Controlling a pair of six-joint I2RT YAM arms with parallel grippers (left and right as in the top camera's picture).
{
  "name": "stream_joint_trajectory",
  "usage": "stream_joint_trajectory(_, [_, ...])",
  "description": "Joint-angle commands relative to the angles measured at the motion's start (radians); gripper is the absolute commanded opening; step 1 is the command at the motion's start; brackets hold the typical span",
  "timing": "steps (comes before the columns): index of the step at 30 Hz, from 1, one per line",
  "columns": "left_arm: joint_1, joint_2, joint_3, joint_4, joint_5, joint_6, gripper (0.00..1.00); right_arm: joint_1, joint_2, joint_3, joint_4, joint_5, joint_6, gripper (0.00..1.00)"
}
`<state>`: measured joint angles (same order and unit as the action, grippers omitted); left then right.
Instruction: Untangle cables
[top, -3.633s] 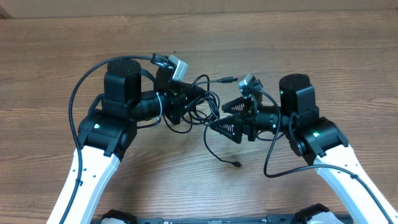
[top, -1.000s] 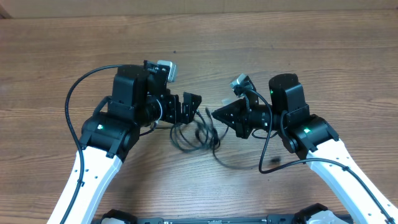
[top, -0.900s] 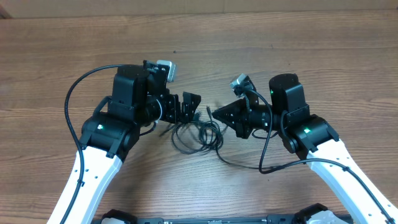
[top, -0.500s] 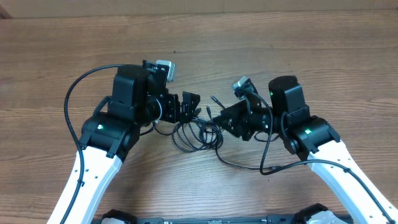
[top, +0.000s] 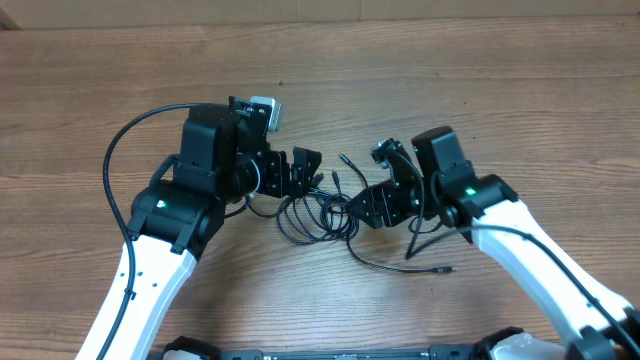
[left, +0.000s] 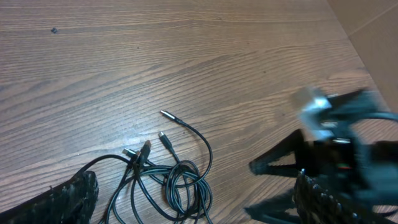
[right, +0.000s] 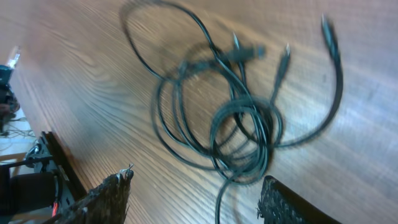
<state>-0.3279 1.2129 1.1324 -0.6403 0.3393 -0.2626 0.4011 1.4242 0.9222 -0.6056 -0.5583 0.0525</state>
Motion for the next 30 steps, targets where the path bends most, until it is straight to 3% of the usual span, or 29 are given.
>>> stream_joint_trajectory(1, [-0.009,-0.009,0.016,-0.003,-0.006,0.004,1.00,0.003,0.060,0.031,-0.010,0.011,0.079,0.66])
stream_joint_trajectory(6, [-0.009,-0.006,0.016,-0.006,-0.007,0.004,0.99,0.004,0.124,0.031,-0.039,0.008,0.113,0.67])
stream_joint_trajectory(10, [-0.009,0.009,0.016,-0.007,-0.006,0.004,1.00,0.004,0.150,0.031,-0.040,0.009,0.139,0.89])
stream_joint_trajectory(12, [-0.009,0.019,0.016,-0.009,-0.006,0.004,1.00,0.004,0.153,0.030,-0.037,0.014,0.139,0.93])
stream_joint_trajectory(30, [-0.009,0.072,0.016,-0.010,-0.007,0.005,1.00,0.004,0.159,-0.039,0.080,0.015,0.188,0.93])
